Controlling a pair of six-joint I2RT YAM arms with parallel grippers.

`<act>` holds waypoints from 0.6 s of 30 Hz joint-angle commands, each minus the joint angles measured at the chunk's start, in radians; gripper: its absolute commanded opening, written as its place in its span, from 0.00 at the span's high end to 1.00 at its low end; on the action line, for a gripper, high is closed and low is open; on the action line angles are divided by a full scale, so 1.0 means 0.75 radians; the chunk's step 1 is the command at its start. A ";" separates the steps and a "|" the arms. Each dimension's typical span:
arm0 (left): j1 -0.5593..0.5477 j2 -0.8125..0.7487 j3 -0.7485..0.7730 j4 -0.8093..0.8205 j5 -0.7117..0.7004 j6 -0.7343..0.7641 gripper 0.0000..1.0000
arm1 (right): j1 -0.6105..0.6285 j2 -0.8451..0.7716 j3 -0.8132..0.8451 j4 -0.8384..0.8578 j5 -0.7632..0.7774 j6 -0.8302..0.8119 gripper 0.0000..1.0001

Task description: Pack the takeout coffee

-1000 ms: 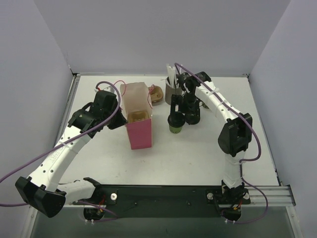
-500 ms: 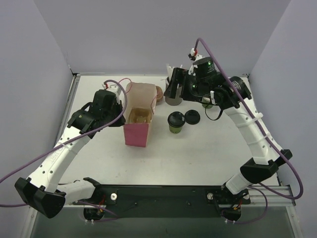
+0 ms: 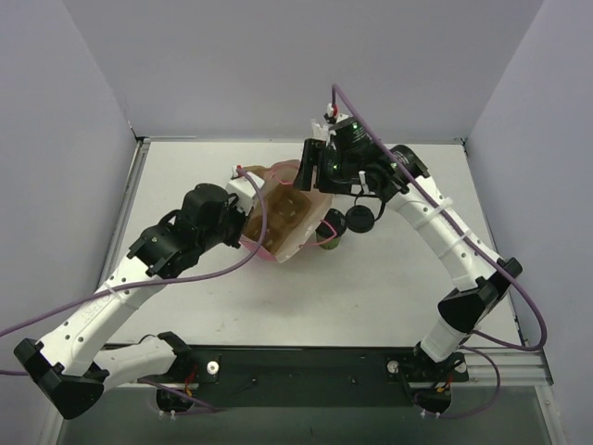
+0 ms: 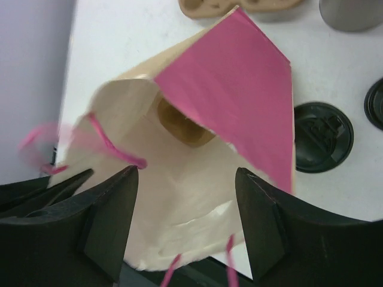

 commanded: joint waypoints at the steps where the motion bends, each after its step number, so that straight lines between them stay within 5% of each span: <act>1: -0.083 -0.082 -0.061 0.180 -0.165 0.105 1.00 | 0.014 -0.049 -0.193 0.003 0.018 -0.010 0.40; 18: -0.265 -0.256 -0.313 0.409 -0.474 -0.014 1.00 | 0.063 -0.326 -0.747 0.318 -0.041 -0.071 0.59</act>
